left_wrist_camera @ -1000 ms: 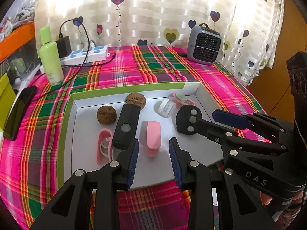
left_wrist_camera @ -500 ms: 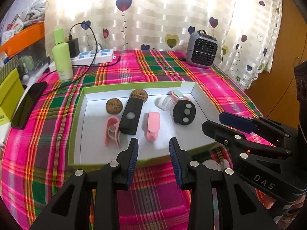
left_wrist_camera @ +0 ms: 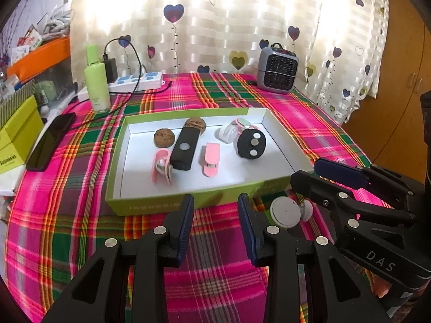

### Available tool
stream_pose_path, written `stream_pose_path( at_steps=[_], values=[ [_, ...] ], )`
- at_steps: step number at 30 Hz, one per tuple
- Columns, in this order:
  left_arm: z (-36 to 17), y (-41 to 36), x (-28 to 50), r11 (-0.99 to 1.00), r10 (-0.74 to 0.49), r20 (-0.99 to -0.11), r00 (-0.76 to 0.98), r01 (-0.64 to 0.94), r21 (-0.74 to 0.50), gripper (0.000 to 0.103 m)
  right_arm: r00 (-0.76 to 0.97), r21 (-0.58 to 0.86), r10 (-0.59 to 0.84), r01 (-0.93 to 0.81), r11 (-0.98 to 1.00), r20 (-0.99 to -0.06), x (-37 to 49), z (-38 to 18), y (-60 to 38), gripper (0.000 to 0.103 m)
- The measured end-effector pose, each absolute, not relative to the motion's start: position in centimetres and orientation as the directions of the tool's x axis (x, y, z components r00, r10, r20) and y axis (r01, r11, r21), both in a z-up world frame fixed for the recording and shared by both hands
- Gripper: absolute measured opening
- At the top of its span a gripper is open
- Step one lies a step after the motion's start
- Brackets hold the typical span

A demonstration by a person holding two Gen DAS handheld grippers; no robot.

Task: Organize objects
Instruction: 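Withdraw both grippers from the box toward the remaining objects, then grasp the green-based white object with the left gripper while the right grasps the white ball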

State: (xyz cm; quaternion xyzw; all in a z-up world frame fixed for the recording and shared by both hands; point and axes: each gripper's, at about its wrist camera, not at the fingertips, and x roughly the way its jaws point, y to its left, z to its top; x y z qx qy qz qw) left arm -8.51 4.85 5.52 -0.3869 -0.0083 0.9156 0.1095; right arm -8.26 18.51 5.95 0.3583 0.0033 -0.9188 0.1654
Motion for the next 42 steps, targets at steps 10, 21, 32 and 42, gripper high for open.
stream_pose_path(
  at_steps=[10, 21, 32, 42],
  values=[
    [5.0, 5.3, -6.7, -0.968, 0.239, -0.704, -0.669, -0.225, -0.115, 0.032, -0.698, 0.12, -0.288, 0.28, -0.953, -0.656, -5.8, 5.3, 19.6, 0.039],
    [3.9, 6.0, -5.8, -0.951, 0.296, -0.709, -0.64, -0.27, -0.153, 0.036, -0.687, 0.112, -0.241, 0.227, -0.967, -0.686, -5.3, 3.5, 21.3, 0.04],
    [3.6, 5.7, -5.9, -0.941, 0.332, -0.705, -0.627, -0.276, -0.197, 0.038, -0.625, 0.107, -0.253, 0.262, -0.959, -0.739, -6.7, 1.9, 20.6, 0.052],
    [3.4, 5.8, -5.9, -0.936, 0.343, -0.706, -0.62, -0.286, -0.204, 0.039, -0.601, 0.089, -0.247, 0.28, -0.956, -0.76, -7.9, 1.5, 20.3, 0.052]
  ],
)
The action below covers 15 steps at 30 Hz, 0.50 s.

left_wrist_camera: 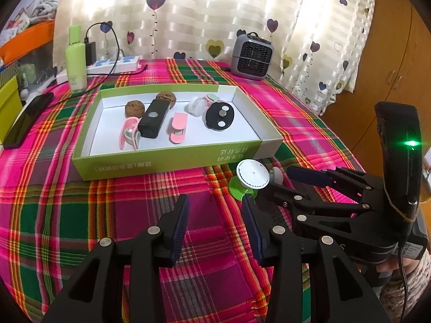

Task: Organize objects
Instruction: 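Grasp the green-based white object with the left gripper while the right grasps the white ball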

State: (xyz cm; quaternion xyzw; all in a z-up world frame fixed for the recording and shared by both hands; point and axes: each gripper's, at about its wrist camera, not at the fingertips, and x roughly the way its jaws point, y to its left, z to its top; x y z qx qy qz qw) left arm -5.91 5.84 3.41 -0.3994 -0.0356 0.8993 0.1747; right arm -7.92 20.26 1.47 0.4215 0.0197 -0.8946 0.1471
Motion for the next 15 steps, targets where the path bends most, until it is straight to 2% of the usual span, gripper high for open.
stream_pose_path(
  at_steps=[12, 14, 15],
  values=[
    [3.24, 6.11, -6.24, -0.932, 0.355, -0.712, -0.606, -0.295, -0.213, 0.039, -0.576, 0.08, -0.264, 0.325, -0.942, -0.774, -8.56, 1.19, 19.88, 0.052],
    [3.18, 6.19, -6.3, -0.93, 0.357, -0.713, -0.604, -0.298, -0.214, 0.039, -0.576, 0.082, -0.267, 0.326, -0.942, -0.772, -8.55, 1.21, 19.95, 0.048],
    [3.18, 6.23, -6.33, -0.93, 0.359, -0.712, -0.603, -0.299, -0.215, 0.039, -0.578, 0.082, -0.266, 0.325, -0.942, -0.772, -8.62, 1.22, 20.0, 0.04]
  ],
)
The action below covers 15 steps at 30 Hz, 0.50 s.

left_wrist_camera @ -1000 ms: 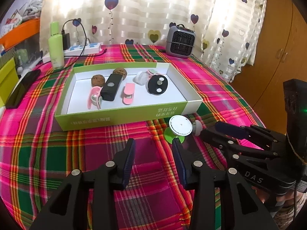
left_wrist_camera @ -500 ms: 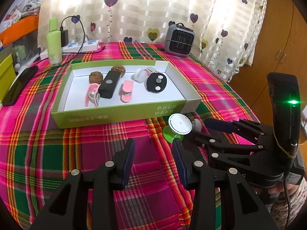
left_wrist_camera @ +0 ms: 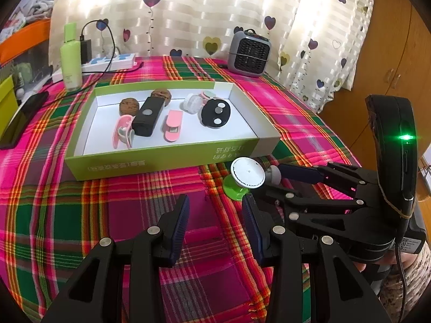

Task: Organize objects
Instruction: 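Grasp the green-based white object with the left gripper while the right grasps the white ball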

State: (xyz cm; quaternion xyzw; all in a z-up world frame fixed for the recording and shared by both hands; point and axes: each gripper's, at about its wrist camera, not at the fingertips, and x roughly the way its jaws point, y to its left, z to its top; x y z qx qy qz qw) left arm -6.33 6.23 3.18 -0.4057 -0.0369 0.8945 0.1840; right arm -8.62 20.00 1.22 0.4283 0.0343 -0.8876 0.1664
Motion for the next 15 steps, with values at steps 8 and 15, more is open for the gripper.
stream_pose_path(
  at_steps=[8, 15],
  values=[
    [3.1, 6.8, -6.7, -0.924, 0.37, -0.715, -0.593, -0.316, -0.217, 0.039, -0.588, 0.092, -0.262, 0.303, -0.949, -0.765, -8.6, 1.3, 20.7, 0.023],
    [3.1, 7.7, -6.8, -0.916, 0.382, -0.715, -0.586, -0.344, -0.208, 0.042, -0.59, 0.07, -0.25, 0.311, -0.948, -0.768, -8.2, 1.4, 20.7, 0.023]
  ],
)
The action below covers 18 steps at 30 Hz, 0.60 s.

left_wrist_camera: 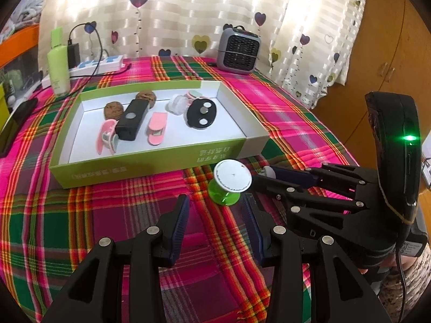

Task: Organize objects
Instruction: 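Grasp the green-based white object with the left gripper while the right grasps the white ball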

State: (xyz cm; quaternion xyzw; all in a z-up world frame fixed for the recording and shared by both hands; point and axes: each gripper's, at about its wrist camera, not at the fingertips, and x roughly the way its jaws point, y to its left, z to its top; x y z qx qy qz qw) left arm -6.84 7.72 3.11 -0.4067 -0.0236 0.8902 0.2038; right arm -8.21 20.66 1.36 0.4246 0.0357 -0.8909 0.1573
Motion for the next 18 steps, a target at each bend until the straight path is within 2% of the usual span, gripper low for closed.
stream_pose_path(
  at_steps=[18],
  values=[
    [2.3, 10.4, -8.6, -0.915, 0.353, -0.74, -0.573, -0.376, -0.145, 0.044, -0.596, 0.084, -0.233, 0.266, -0.96, -0.768, -7.6, 1.3, 22.4, 0.023]
  ],
)
